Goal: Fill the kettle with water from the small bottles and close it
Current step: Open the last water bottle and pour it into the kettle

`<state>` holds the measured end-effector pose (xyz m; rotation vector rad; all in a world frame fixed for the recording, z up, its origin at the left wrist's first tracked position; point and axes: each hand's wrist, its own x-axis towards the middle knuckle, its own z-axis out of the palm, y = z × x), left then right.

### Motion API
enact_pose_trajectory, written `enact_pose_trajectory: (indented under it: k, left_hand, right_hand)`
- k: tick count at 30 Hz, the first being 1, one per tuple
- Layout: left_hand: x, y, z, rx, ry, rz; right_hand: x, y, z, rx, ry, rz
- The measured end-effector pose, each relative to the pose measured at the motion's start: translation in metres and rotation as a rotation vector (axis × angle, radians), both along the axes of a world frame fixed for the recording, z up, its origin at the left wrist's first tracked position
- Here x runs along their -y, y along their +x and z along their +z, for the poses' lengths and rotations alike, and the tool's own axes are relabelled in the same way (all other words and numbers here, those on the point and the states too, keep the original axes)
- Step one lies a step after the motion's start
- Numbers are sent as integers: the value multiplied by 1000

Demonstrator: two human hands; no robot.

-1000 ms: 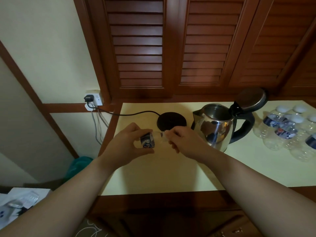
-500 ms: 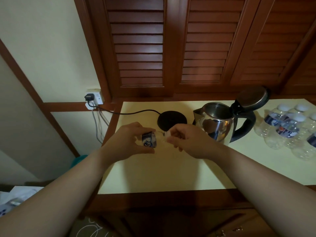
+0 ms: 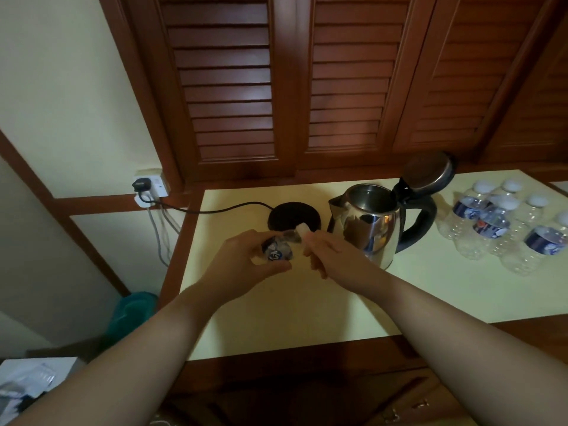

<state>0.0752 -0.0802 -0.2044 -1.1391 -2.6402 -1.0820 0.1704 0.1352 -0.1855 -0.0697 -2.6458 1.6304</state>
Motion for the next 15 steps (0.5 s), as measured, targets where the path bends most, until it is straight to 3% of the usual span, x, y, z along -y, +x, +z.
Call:
enact_pose_trajectory:
  k: [11,15]
  left_hand:
    - [-70,43,-14,161,-80,-205]
    - [-96,55,-17,267,-4,-283]
  right_hand:
    - [-47,53,-14,1,-7,-31]
    - [-72,74,-10,-61,-94,-140]
